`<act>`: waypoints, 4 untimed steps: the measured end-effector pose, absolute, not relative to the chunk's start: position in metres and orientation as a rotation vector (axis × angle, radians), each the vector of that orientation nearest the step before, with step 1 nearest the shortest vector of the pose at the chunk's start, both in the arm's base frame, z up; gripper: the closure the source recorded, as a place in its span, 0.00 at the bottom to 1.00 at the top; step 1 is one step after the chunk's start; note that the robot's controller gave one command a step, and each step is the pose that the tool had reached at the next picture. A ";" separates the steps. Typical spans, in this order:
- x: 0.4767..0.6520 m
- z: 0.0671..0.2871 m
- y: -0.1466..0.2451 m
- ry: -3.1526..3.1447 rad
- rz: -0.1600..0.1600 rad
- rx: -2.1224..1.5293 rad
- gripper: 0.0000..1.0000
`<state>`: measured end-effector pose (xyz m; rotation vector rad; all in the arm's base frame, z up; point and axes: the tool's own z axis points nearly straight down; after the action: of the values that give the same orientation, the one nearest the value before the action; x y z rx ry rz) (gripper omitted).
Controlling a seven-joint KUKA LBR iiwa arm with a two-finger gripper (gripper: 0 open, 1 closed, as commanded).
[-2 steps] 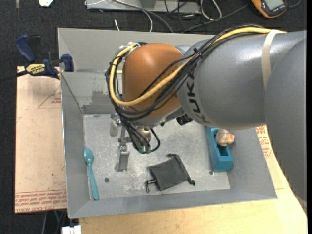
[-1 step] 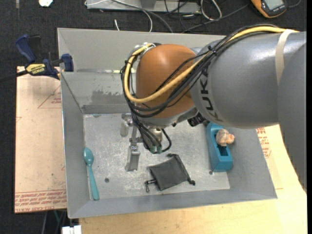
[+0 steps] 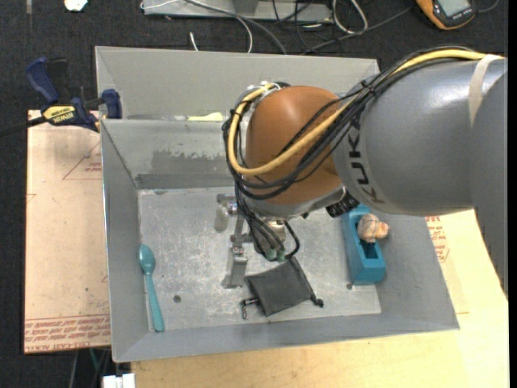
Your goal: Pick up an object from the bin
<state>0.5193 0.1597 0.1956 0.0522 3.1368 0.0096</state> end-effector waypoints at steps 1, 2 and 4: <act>0.489 0.139 0.160 3.133 0.008 -0.111 0.00; 0.494 0.108 0.112 3.126 0.007 -0.264 0.00; 0.516 0.075 0.059 3.137 0.012 -0.050 0.00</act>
Offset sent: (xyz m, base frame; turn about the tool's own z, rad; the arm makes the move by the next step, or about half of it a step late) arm -0.0174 -0.0774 -0.0977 -0.2263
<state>0.5160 0.0589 0.0750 -0.0503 3.1371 0.0125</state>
